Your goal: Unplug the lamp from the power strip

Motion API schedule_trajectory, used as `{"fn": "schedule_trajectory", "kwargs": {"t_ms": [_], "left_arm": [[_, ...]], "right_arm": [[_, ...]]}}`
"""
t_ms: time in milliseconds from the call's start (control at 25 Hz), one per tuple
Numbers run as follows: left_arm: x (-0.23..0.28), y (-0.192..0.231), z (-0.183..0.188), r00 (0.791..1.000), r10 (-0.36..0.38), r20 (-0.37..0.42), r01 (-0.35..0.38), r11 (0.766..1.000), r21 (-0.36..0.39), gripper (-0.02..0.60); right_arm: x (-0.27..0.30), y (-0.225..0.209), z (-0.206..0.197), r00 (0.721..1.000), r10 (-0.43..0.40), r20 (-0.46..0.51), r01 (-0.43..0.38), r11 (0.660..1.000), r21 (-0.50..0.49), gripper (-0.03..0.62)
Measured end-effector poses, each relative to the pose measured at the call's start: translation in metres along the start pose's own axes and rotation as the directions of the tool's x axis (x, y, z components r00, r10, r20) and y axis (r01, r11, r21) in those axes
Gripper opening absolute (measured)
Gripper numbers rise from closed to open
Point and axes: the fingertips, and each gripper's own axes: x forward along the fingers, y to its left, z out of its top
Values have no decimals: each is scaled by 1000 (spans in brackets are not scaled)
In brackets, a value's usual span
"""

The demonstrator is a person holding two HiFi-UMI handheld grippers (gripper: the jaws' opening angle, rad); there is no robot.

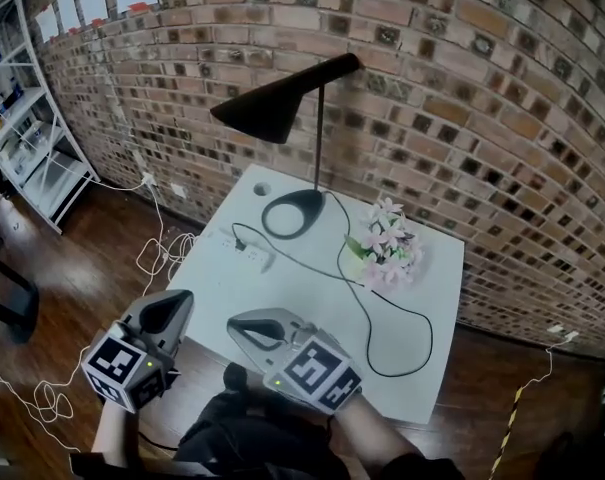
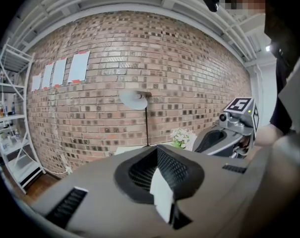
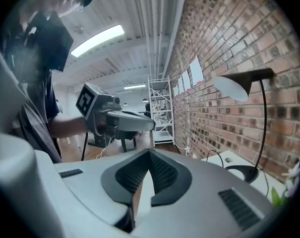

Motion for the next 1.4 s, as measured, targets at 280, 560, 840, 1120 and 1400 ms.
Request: {"fn": "schedule_trajectory", "kwargs": {"t_ms": [280, 560, 840, 1120, 1400], "left_arm": [[36, 20, -8, 998, -66, 10, 65, 997, 35, 8], [62, 39, -3, 991, -135, -18, 135, 991, 18, 8], [86, 70, -9, 982, -186, -33, 187, 982, 24, 8], [118, 89, -28, 966, -248, -76, 252, 966, 51, 8], [155, 108, -59, 939, -305, -160, 320, 944, 83, 8]], "right_arm": [[5, -22, -2, 999, -44, -7, 44, 998, 53, -11], [26, -53, 2, 993, -114, -8, 115, 990, 76, -11], [47, -80, 8, 984, -180, -17, 180, 974, 138, -11], [61, -104, -2, 968, -238, -80, 249, 954, 169, -11], [78, -128, -26, 936, -300, -182, 335, 918, 213, -11]]}}
